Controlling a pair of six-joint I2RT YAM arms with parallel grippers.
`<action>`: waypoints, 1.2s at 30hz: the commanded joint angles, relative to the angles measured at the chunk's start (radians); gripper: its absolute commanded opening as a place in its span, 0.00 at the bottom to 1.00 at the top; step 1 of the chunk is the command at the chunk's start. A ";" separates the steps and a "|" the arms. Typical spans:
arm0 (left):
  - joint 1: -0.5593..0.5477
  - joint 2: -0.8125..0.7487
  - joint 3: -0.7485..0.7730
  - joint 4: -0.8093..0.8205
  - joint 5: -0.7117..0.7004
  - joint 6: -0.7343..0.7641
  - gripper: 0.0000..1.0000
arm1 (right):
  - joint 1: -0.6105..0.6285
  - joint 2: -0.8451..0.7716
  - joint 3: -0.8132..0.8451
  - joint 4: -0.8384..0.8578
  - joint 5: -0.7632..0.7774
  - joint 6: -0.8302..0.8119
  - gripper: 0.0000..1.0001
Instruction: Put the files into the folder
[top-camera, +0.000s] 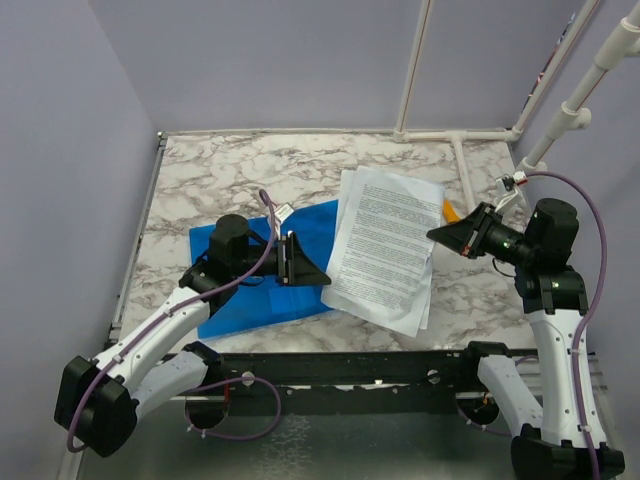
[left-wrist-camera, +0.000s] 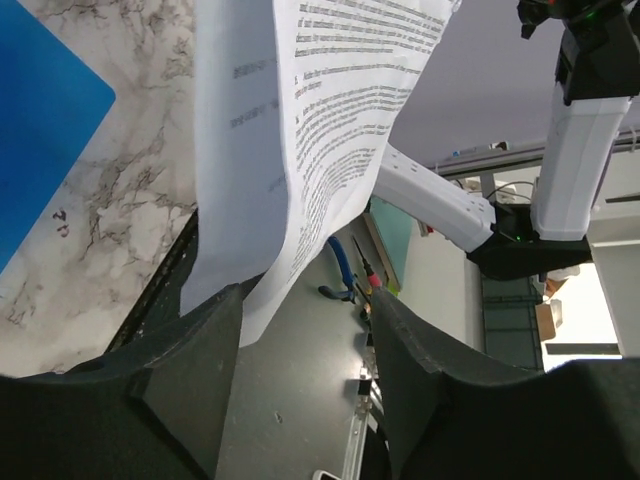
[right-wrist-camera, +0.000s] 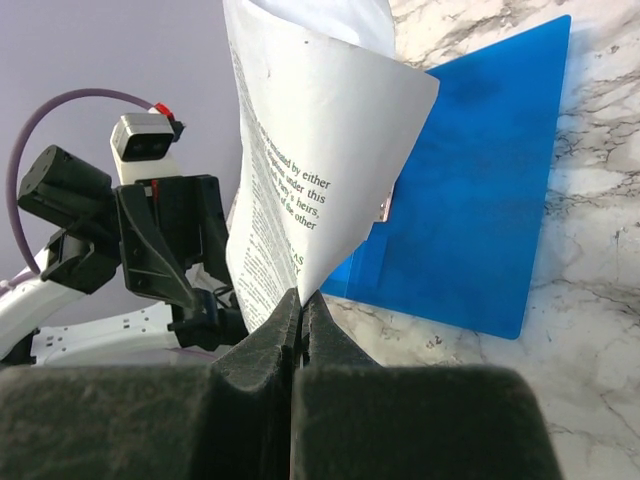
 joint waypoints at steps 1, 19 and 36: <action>0.004 -0.029 -0.004 0.085 0.050 -0.043 0.53 | -0.001 -0.014 0.005 0.030 -0.032 0.029 0.01; -0.042 0.074 0.052 0.311 0.025 -0.123 0.44 | -0.001 -0.042 -0.038 0.025 -0.054 0.030 0.00; -0.150 0.271 0.187 0.366 -0.011 -0.066 0.22 | -0.001 -0.067 -0.029 -0.032 0.045 -0.011 0.01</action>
